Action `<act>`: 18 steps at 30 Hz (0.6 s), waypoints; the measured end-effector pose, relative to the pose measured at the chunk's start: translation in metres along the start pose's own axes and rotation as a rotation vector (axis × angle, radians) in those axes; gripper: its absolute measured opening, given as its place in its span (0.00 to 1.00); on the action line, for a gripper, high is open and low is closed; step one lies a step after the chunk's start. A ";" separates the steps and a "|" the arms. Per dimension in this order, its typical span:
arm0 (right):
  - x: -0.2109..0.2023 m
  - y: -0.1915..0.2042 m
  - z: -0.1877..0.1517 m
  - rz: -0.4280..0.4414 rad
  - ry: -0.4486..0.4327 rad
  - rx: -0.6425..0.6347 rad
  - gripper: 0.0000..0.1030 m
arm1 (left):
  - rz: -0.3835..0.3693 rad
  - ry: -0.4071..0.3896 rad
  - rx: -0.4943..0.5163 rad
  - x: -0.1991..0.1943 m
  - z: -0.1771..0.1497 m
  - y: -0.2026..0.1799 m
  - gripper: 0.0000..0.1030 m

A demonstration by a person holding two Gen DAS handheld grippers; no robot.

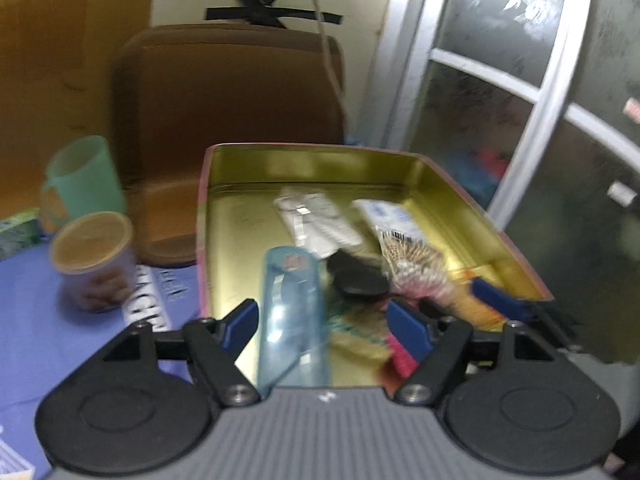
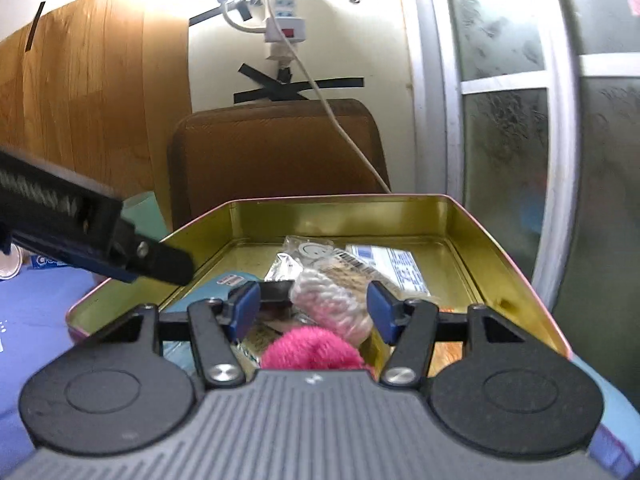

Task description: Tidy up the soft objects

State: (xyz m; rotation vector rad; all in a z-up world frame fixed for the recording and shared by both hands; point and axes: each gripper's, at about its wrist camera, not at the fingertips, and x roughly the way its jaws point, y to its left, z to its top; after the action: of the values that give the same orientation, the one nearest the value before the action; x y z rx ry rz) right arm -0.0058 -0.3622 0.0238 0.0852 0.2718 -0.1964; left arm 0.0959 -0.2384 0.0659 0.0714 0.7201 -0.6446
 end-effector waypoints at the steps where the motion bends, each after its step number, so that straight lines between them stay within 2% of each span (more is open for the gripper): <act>1: -0.004 0.000 -0.003 0.000 -0.005 0.010 0.60 | 0.008 0.001 0.002 -0.002 -0.001 0.002 0.71; 14: -0.064 0.012 -0.007 0.059 -0.066 0.165 0.60 | 0.138 -0.063 0.020 -0.062 -0.034 0.008 0.91; 18: -0.072 0.016 -0.012 0.074 -0.053 0.220 0.69 | 0.165 -0.073 0.024 -0.077 -0.048 0.012 0.95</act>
State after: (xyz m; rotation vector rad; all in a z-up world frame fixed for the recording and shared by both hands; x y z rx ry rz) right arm -0.0739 -0.3325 0.0335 0.3076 0.1933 -0.1538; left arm 0.0305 -0.1753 0.0762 0.1271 0.6287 -0.4957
